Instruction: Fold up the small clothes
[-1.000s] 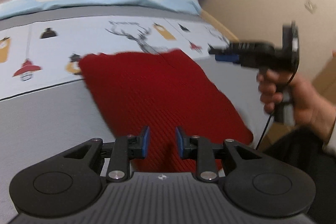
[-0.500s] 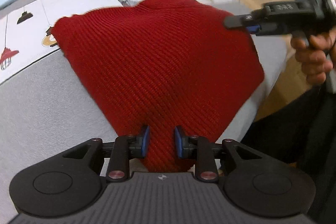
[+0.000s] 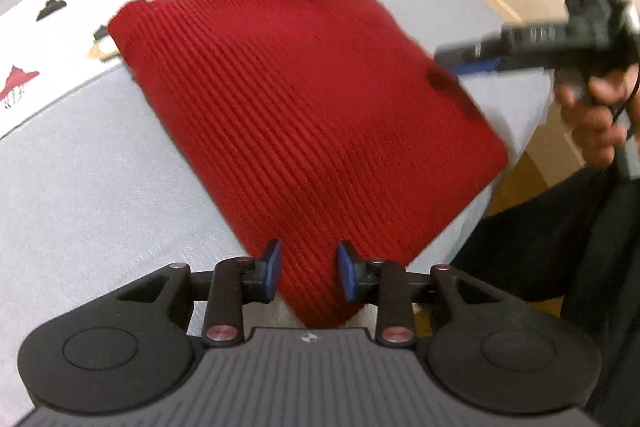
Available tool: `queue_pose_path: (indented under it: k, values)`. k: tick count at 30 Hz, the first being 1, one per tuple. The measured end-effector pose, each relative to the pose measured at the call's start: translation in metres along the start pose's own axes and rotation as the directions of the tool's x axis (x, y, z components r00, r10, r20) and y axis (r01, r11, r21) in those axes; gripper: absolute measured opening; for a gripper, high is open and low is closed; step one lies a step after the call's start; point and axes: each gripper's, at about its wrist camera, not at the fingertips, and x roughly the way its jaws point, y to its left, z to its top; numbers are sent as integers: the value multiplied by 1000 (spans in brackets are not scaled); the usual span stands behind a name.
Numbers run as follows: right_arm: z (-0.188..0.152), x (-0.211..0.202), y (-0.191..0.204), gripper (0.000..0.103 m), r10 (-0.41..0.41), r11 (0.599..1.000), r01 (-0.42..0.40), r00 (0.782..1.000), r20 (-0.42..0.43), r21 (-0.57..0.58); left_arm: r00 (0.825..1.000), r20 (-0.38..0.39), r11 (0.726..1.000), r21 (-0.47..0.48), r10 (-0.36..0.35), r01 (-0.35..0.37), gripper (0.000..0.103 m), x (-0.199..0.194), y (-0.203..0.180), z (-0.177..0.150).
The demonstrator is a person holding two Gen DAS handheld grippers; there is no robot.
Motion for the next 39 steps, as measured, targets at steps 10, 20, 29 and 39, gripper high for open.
queue_pose_path:
  k: [10,20,29,39]
  values:
    - [3,23,-6,67,-89,996,85,990,-108,-41,981,192,938,-343,26,43,80,-27,54,15]
    - [14,47,-38,95,-13,983,40,989,-146,181,992,125,818,-572,12,62,93,8,88,30]
    - [17,65,-46,100,72,970,-27,981,-180,240,992,127,771,-630,-8,87,96,25,94,38]
    - [18,67,-38,88,82,977,-49,985,-151,209,991,123,756,-645,-44,113,101,51,91,50]
